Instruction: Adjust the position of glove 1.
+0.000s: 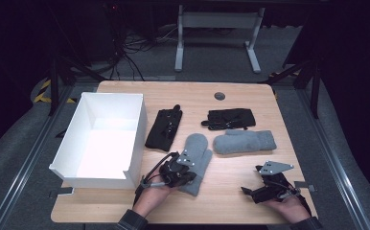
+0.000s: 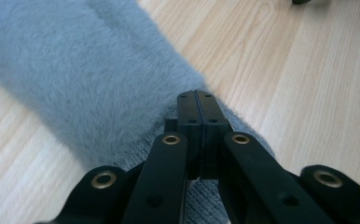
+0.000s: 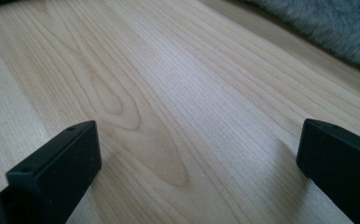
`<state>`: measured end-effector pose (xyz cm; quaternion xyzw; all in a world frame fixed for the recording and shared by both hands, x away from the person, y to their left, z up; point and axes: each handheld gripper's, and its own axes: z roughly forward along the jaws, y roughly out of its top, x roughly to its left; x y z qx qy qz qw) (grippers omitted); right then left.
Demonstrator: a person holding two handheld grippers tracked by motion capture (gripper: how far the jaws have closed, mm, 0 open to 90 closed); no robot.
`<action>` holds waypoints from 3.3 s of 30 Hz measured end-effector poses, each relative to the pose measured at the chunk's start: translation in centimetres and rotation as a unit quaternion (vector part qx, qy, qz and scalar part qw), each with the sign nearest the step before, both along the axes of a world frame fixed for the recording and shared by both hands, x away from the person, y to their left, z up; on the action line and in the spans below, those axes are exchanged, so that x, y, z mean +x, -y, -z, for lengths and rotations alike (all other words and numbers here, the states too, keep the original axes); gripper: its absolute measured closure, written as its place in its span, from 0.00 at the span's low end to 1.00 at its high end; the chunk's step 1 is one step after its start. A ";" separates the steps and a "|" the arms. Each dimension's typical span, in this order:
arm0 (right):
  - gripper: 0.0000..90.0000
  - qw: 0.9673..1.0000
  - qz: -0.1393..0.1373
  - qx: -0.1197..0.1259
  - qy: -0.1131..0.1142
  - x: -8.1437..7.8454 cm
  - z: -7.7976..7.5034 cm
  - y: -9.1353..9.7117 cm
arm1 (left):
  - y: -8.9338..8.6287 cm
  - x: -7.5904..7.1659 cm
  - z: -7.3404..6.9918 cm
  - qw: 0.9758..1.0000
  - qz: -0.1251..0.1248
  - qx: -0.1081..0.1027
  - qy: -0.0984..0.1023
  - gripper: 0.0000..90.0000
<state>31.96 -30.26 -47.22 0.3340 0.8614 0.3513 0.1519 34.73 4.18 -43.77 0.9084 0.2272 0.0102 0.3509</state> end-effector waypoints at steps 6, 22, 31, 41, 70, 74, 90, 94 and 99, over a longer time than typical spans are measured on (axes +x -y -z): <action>0.00 1.000 -0.001 0.000 0.000 -0.1 0.0 0.0 | -1.5 -1.3 -0.1 1.000 -0.009 0.010 0.003 1.00; 0.00 1.000 -0.003 0.000 -0.001 0.0 0.0 0.0 | -1.5 2.0 -2.6 0.998 -0.055 -0.008 0.040 1.00; 0.00 1.000 -0.003 0.000 -0.001 0.0 0.0 -0.1 | 0.6 5.7 -0.6 0.996 -0.075 0.034 0.029 1.00; 0.00 1.000 -0.004 -0.001 -0.001 0.0 0.0 -0.1 | 1.9 5.0 0.0 0.998 -0.052 0.037 0.023 1.00; 0.00 1.000 -0.004 -0.001 -0.001 0.0 0.0 -0.1 | -2.2 3.3 -0.7 0.996 -0.077 0.006 0.037 0.59; 0.00 1.000 -0.004 -0.001 0.000 0.0 0.0 -0.1 | -2.4 3.8 0.2 0.994 -0.100 0.016 0.041 0.49; 0.00 1.000 -0.003 -0.001 -0.001 0.0 0.0 -0.1 | -1.8 2.5 1.2 0.993 -0.108 0.035 0.021 0.44; 0.00 1.000 -0.003 -0.001 -0.001 0.0 0.0 -0.1 | -1.8 1.6 1.2 0.995 -0.097 0.027 0.012 0.51; 0.00 1.000 -0.003 -0.001 -0.001 0.0 0.0 -0.1 | -2.8 -0.4 0.8 0.997 -0.080 0.023 -0.003 0.74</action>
